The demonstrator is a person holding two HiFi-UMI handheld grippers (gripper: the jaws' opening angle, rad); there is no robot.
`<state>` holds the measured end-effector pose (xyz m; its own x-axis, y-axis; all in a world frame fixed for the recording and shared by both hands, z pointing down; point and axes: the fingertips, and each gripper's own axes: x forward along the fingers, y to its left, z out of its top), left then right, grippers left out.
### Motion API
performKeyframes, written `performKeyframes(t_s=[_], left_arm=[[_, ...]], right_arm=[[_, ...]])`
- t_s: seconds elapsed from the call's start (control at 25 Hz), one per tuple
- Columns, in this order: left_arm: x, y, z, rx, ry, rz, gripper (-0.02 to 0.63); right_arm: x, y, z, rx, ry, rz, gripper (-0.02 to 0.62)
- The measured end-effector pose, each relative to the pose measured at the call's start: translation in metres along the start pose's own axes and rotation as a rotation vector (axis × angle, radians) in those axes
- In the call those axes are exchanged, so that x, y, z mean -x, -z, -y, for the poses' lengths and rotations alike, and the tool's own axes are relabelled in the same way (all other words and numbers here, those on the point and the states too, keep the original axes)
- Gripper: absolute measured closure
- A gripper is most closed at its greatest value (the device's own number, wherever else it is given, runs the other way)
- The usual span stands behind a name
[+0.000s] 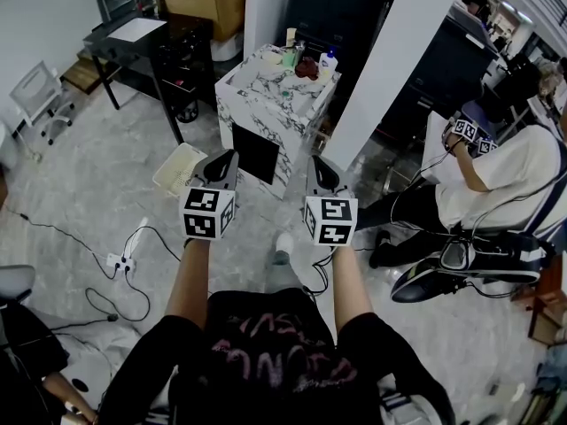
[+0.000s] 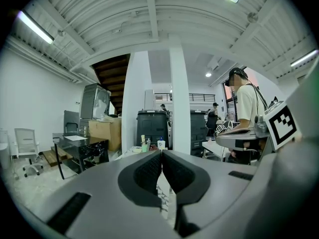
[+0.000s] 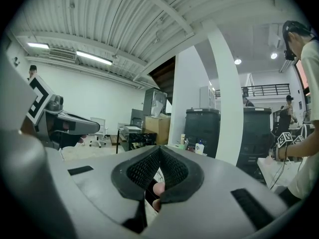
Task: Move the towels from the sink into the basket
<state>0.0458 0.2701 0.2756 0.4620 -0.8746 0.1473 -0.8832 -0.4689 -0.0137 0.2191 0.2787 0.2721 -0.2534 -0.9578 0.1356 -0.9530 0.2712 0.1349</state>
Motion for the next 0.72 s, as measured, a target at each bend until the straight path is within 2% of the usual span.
performKeyframes(t_s=[0.72], left_arm=[[-0.046, 0.011, -0.007, -0.003, 0.008, -0.035, 0.589]], right_arm=[[-0.043, 0.018, 0.025, -0.012, 0.003, -0.028, 0.58]])
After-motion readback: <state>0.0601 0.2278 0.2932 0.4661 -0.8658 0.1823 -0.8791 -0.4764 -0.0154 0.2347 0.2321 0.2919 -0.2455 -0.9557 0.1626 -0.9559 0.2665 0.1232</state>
